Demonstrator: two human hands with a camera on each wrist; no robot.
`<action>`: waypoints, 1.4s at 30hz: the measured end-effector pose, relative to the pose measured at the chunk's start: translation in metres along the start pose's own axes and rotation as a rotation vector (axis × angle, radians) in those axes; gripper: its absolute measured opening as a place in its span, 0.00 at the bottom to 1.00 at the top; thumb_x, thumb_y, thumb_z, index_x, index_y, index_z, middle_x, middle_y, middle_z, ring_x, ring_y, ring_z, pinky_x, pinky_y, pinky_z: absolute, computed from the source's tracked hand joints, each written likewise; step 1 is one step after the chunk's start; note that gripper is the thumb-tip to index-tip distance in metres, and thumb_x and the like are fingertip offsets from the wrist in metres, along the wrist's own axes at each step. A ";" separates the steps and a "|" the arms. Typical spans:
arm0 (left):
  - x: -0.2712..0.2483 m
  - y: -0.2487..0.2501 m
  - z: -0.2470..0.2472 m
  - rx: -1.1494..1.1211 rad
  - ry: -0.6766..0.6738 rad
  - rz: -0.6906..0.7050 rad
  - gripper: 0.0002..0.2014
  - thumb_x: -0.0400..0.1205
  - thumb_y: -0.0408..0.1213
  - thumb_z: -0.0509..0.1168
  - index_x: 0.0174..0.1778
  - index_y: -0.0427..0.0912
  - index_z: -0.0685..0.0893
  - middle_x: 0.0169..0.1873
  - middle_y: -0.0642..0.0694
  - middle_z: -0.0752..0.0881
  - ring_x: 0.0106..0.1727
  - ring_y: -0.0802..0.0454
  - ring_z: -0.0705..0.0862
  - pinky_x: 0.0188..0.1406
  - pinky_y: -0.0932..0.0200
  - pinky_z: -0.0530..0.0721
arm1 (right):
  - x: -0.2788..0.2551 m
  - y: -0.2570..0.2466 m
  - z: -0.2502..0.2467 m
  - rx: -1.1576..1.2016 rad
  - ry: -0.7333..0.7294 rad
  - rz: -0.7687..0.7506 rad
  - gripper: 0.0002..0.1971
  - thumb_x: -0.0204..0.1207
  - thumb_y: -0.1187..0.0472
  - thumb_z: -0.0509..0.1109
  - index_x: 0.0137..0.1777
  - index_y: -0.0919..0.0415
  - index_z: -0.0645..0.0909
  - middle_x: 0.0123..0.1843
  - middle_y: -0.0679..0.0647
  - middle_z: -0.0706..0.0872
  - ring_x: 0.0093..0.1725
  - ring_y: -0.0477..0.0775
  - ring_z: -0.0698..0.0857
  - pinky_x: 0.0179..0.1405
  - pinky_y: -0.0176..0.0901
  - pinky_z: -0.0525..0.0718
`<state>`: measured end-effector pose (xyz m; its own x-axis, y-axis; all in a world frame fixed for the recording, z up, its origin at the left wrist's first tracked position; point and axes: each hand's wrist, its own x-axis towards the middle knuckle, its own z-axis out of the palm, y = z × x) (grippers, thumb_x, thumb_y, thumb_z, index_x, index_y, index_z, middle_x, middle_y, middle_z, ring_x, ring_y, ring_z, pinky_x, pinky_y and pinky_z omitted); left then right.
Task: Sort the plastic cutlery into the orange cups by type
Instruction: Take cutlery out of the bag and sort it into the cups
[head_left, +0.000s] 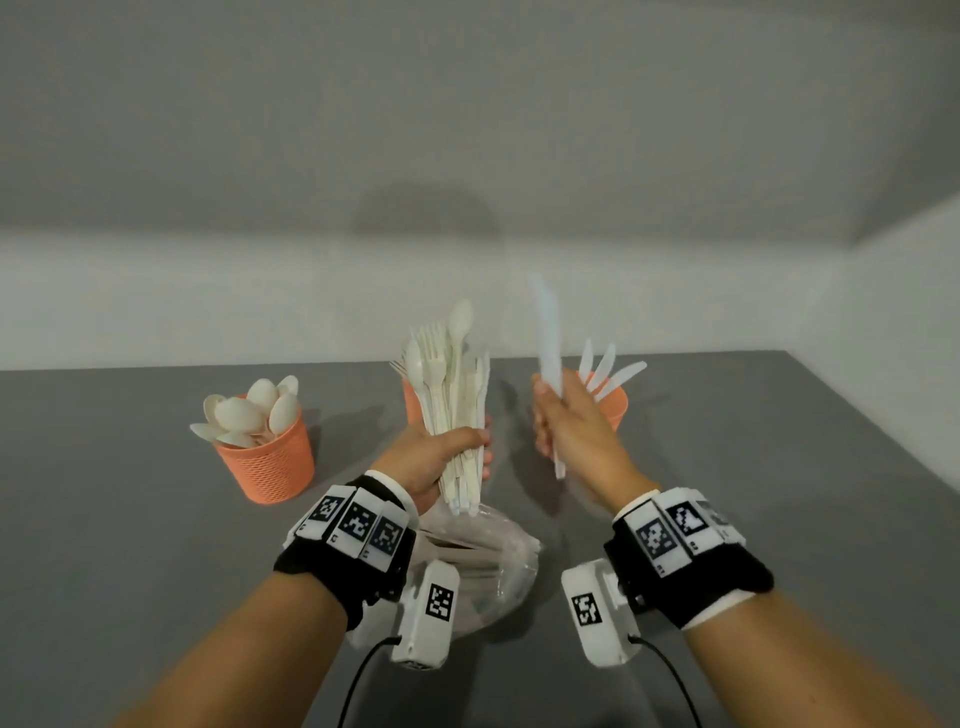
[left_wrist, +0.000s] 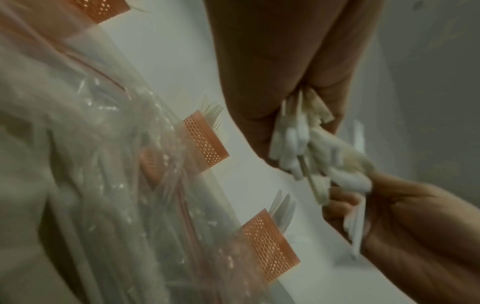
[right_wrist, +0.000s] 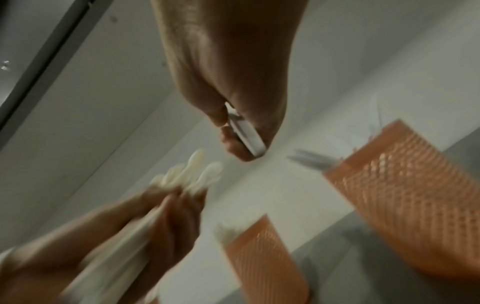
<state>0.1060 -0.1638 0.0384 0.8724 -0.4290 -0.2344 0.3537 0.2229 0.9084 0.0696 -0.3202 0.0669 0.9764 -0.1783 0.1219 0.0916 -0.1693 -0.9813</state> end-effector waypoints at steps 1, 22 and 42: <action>0.001 -0.002 0.001 -0.024 -0.009 -0.001 0.19 0.74 0.25 0.68 0.61 0.32 0.76 0.33 0.42 0.82 0.29 0.52 0.85 0.29 0.59 0.86 | 0.008 -0.003 -0.011 -0.027 0.094 -0.045 0.07 0.85 0.58 0.55 0.44 0.54 0.70 0.31 0.50 0.72 0.26 0.44 0.72 0.27 0.32 0.74; -0.002 -0.002 0.014 -0.098 -0.056 0.032 0.13 0.81 0.24 0.57 0.58 0.41 0.79 0.39 0.45 0.92 0.38 0.49 0.91 0.37 0.56 0.90 | 0.040 0.006 -0.023 -0.386 -0.002 -0.335 0.09 0.77 0.62 0.68 0.56 0.61 0.83 0.52 0.54 0.78 0.51 0.46 0.78 0.51 0.27 0.73; -0.007 0.006 0.006 -0.004 -0.140 0.061 0.19 0.80 0.33 0.64 0.67 0.33 0.76 0.44 0.38 0.86 0.38 0.52 0.90 0.34 0.58 0.88 | 0.018 0.000 0.016 0.065 -0.239 0.091 0.03 0.76 0.65 0.70 0.41 0.62 0.83 0.26 0.49 0.84 0.23 0.44 0.81 0.25 0.36 0.81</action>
<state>0.0997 -0.1649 0.0479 0.8368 -0.5323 -0.1280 0.3029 0.2555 0.9181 0.0908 -0.3079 0.0666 0.9990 0.0457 0.0017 0.0062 -0.0992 -0.9950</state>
